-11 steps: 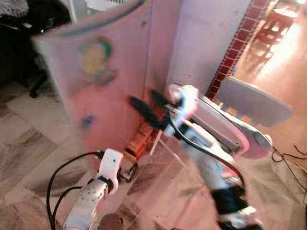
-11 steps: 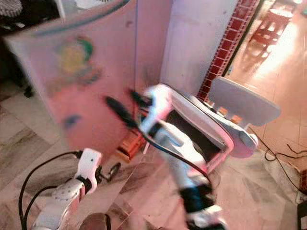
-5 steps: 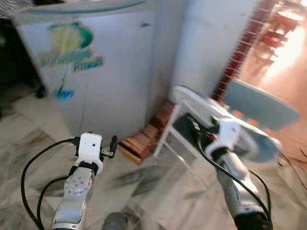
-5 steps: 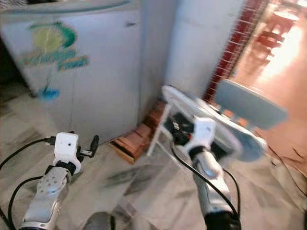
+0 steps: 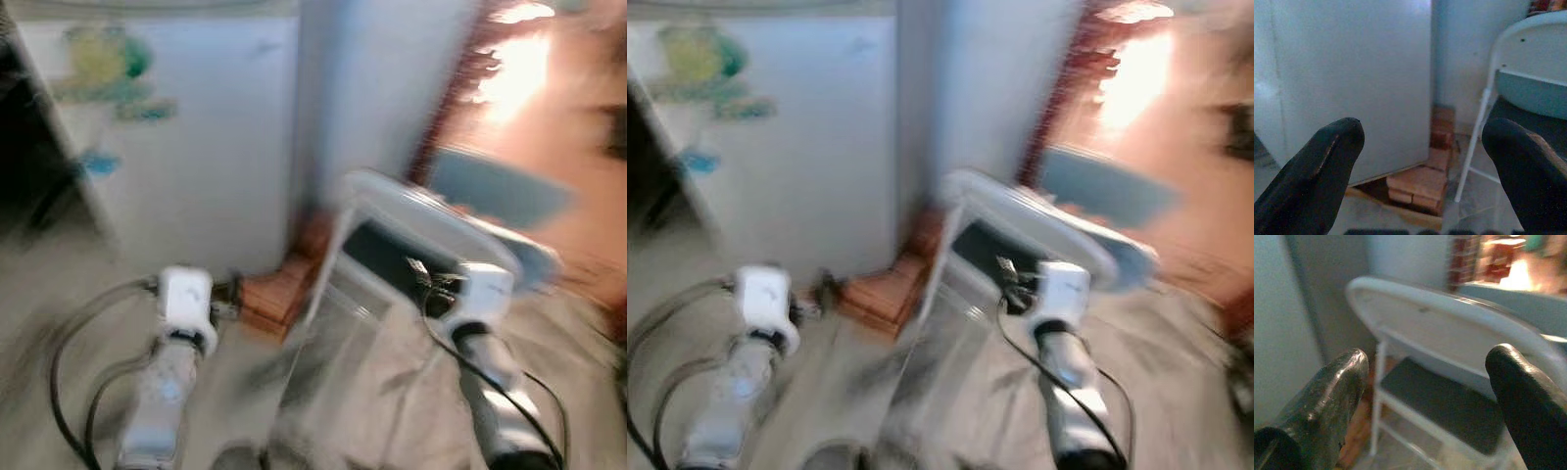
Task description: Restocking fridge
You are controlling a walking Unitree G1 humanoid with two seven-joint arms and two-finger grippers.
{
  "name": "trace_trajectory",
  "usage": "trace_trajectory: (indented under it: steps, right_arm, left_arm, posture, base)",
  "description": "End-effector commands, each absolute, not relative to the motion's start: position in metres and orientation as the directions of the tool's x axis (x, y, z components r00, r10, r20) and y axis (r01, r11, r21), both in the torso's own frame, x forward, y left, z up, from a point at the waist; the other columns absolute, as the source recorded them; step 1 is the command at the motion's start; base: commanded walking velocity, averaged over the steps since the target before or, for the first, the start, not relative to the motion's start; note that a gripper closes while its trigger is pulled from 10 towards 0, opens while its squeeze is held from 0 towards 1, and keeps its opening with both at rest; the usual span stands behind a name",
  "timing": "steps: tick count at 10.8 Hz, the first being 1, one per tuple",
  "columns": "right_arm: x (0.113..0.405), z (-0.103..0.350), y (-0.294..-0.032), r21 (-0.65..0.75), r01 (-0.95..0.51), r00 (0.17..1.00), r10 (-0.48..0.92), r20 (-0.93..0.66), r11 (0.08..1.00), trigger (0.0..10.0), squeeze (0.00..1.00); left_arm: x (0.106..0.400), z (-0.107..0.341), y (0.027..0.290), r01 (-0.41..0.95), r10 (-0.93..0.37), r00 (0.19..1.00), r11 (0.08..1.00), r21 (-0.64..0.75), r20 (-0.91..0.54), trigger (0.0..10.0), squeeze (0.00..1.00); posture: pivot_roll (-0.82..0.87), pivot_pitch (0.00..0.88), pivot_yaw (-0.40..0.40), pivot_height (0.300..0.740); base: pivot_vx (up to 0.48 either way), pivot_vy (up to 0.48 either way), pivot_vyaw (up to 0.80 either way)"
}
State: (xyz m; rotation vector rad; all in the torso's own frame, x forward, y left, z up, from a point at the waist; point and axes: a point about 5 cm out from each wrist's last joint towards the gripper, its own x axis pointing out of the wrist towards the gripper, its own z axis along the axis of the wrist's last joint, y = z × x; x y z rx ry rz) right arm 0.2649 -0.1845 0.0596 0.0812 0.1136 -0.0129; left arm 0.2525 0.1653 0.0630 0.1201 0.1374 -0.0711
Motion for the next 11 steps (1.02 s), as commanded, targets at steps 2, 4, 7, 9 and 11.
trace_trajectory:
  steps: [2, 4, 7, 9, 11]
  right_arm:
    - [0.262, 0.058, -0.182, 0.081, 0.024, 0.993, -0.015, -0.114, 0.996, 10.0, 0.0]
    - [0.257, 0.051, -0.186, 0.089, 0.052, 0.99, -0.039, -0.136, 0.995, 10.0, 0.0]
    - [0.276, 0.059, -0.182, 0.092, 0.032, 0.995, -0.023, -0.101, 0.995, 10.0, 0.0]
    - [0.276, 0.057, -0.185, 0.088, 0.032, 0.994, -0.023, -0.103, 0.996, 10.0, 0.0]
    - [0.276, 0.056, -0.184, 0.09, 0.028, 0.995, -0.019, -0.099, 0.996, 10.0, 0.0]
  left_arm:
    - [0.246, 0.064, 0.172, 0.048, -0.029, 0.989, 0.991, 0.126, -0.146, 10.0, 0.0]
    - [0.242, 0.061, 0.176, 0.027, -0.006, 0.989, 0.989, 0.142, -0.149, 10.0, 0.0]
    - [0.255, 0.07, 0.179, 0.041, -0.024, 0.994, 0.985, 0.168, -0.104, 10.0, 0.0]
    - [0.26, 0.075, 0.188, 0.035, -0.018, 0.995, 0.984, 0.175, -0.097, 10.0, 0.0]
    - [0.258, 0.071, 0.181, 0.051, -0.034, 0.994, 0.985, 0.162, -0.106, 10.0, 0.0]
  posture:
    - [0.14, 0.026, -0.058, 0.74]
    - [0.14, 0.015, -0.06, 0.74]
    - [0.13, 0.025, -0.051, 0.74]
    - [0.13, 0.026, -0.048, 0.74]
    - [0.13, 0.026, -0.048, 0.74]
  base:
    - [0.0, 0.476, -0.55]
    - [0.0, 0.48, -0.59]
    - [0.0, 0.48, -0.74]
    - [0.0, 0.48, -0.8]
    - [0.0, 0.48, -0.8]
